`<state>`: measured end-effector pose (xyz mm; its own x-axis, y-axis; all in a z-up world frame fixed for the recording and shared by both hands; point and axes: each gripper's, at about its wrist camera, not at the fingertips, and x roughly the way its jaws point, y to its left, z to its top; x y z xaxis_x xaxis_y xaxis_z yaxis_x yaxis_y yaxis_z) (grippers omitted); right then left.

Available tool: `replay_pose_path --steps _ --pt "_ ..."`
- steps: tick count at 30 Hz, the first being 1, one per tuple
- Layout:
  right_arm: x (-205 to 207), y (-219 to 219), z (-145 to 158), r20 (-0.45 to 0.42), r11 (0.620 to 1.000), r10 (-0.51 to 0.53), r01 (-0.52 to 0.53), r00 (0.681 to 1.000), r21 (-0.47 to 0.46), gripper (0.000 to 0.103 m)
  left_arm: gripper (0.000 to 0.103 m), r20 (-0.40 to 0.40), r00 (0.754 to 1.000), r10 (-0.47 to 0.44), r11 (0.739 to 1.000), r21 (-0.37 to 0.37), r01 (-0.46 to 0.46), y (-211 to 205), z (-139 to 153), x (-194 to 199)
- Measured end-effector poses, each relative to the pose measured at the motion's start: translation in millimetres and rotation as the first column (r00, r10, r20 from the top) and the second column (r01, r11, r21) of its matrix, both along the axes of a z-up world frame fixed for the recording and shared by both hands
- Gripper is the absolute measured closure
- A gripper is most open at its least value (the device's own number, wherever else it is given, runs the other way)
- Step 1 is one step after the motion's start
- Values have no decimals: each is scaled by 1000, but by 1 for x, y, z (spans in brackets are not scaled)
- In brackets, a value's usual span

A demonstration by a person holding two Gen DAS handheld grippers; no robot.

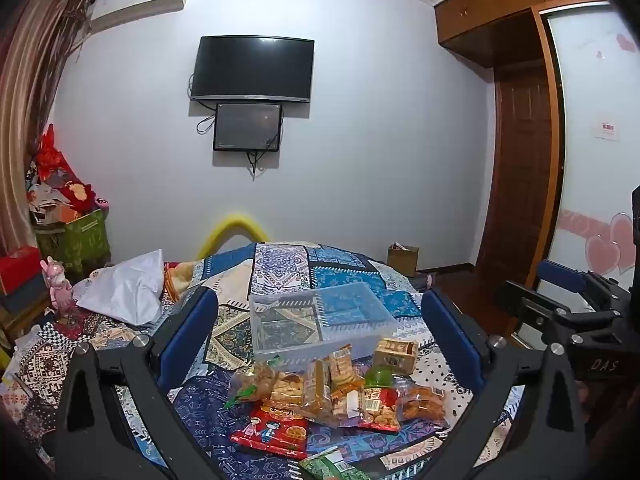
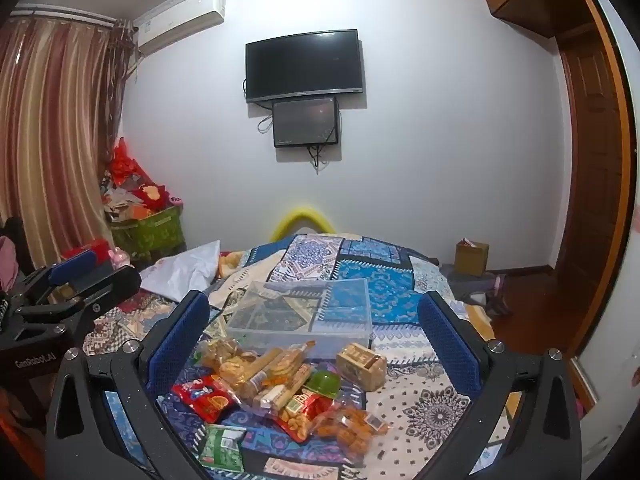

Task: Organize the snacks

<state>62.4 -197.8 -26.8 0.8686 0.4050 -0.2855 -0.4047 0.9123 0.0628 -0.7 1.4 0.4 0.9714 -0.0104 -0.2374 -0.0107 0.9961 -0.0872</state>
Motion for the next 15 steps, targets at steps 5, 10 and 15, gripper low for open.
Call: replay_pose_path --steps 5,10,15 --pt "-1 2 0 0 1000 -4 4 1000 -4 0 0 3 1000 -4 999 38 3 -5 0 1" --pt "-6 2 1 2 1000 -2 2 1000 4 0 0 8 1000 -12 1000 29 12 -3 3 0" --pt "-6 4 2 -2 1000 -1 1 1000 9 0 0 5 1000 -15 999 28 15 -4 2 1"
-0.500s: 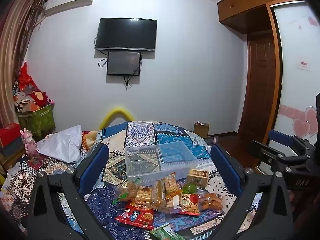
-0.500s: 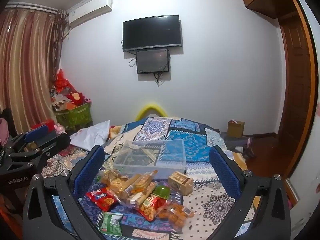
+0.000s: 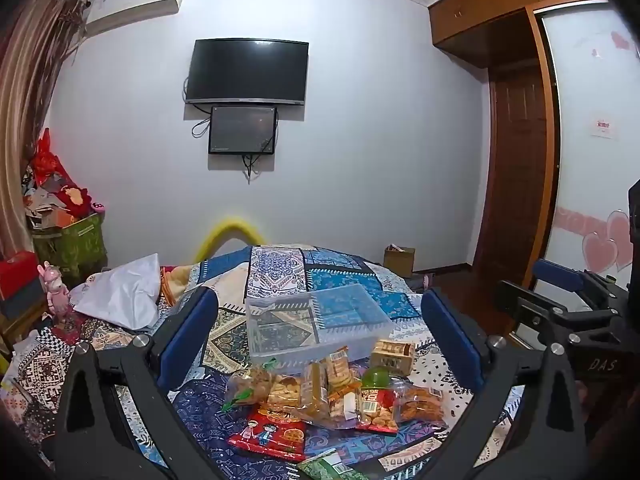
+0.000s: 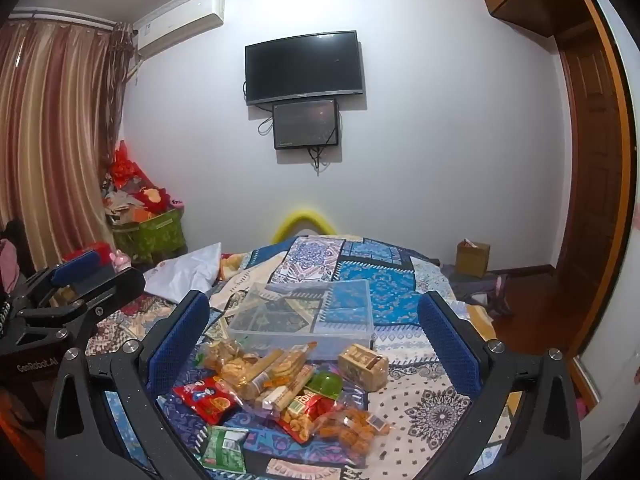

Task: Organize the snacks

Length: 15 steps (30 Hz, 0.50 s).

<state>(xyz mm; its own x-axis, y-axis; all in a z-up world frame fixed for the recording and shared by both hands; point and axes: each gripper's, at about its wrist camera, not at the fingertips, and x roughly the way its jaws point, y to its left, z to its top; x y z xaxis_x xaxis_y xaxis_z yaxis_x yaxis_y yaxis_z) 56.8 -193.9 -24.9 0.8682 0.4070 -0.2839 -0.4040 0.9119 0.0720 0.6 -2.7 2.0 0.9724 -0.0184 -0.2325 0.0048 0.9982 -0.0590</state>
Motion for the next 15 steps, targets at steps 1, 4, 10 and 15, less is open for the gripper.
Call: replay_pose_path --steps 1,4,10,15 --pt "2 -3 3 2 1000 3 -3 1000 0 0 0 0 1000 0 1000 -1 0 0 -1 0" --pt "3 -4 -2 4 1000 4 -4 1000 8 0 0 0 1000 -1 1000 -2 1 0 -1 1" --pt "2 -5 -1 6 1000 7 -7 1000 13 0 0 -4 1000 -1 1000 -4 1 1 -3 2" --pt "2 -4 -1 5 1000 9 -9 1000 16 0 0 -9 1000 -4 1000 -6 4 1 -5 4"
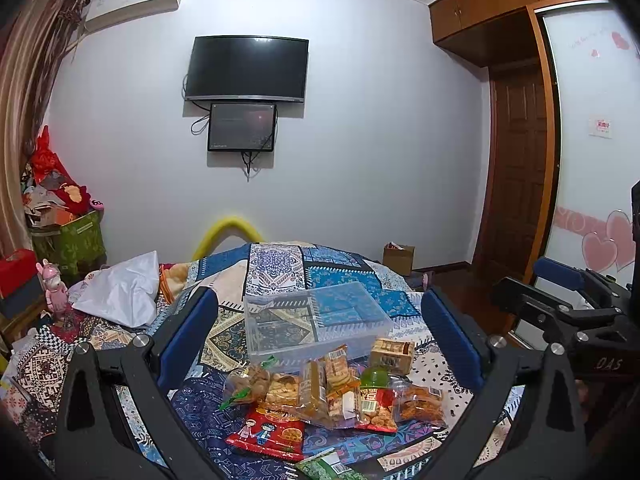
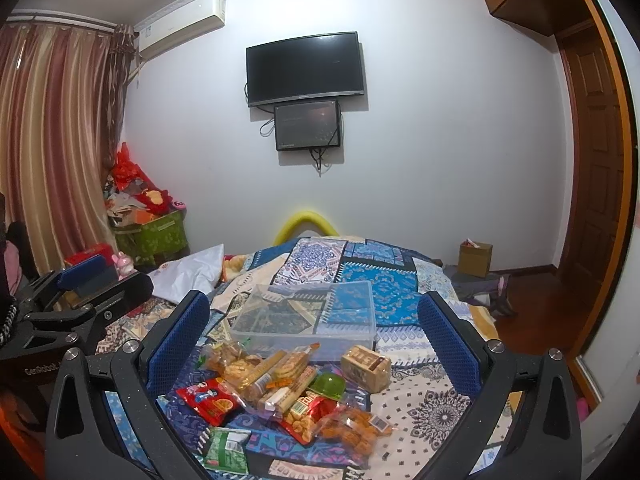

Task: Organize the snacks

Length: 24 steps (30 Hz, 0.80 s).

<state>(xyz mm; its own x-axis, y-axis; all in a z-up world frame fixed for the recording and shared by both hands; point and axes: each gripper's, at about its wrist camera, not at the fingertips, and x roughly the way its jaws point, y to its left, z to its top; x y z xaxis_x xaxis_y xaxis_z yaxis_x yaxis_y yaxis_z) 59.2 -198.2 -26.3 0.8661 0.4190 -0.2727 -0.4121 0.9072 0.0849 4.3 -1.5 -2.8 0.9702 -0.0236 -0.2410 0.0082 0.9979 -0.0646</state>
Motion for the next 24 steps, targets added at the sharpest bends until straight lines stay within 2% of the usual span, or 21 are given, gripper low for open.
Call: replay_pose_path --steps 24 --pt "-1 -2 4 7 1000 3 -3 1000 11 0 0 -10 1000 -1 1000 -6 1 -3 -3 4"
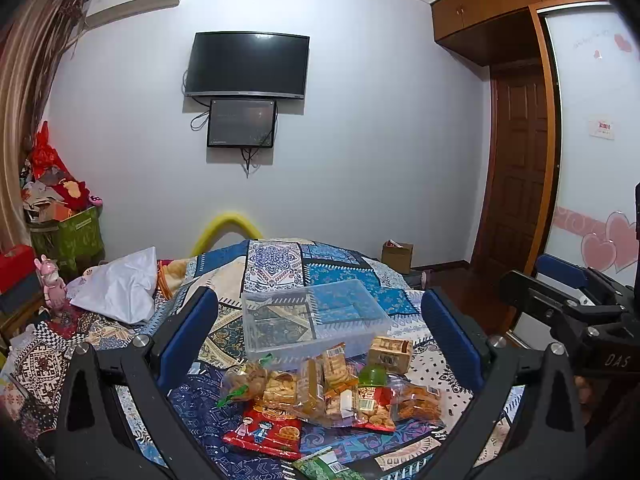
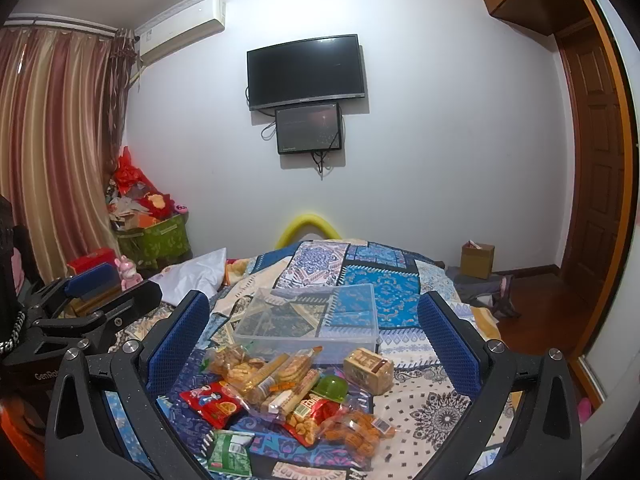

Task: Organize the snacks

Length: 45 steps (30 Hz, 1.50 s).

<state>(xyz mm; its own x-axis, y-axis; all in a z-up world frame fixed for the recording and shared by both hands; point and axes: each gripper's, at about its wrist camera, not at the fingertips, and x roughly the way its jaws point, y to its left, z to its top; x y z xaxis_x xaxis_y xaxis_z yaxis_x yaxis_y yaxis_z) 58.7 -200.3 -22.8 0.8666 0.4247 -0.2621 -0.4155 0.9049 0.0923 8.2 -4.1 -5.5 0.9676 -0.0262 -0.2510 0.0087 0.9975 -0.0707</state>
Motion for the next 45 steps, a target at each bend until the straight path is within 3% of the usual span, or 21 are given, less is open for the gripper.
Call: replay_pose_path --steps 34,41,45 --pt "3 1 -6 -18 1000 6 -6 1000 0 0 0 -11 1000 -3 1000 -7 2 0 -3 5" --pt "21 -2 -22 -74 1000 -11 9 997 -27 0 0 -85 996 -15 1000 7 16 5 -21 21" --pt "38 -7 -40 -139 999 -25 21 990 -34 0 0 -163 986 -20 1000 -25 16 15 -39 39"
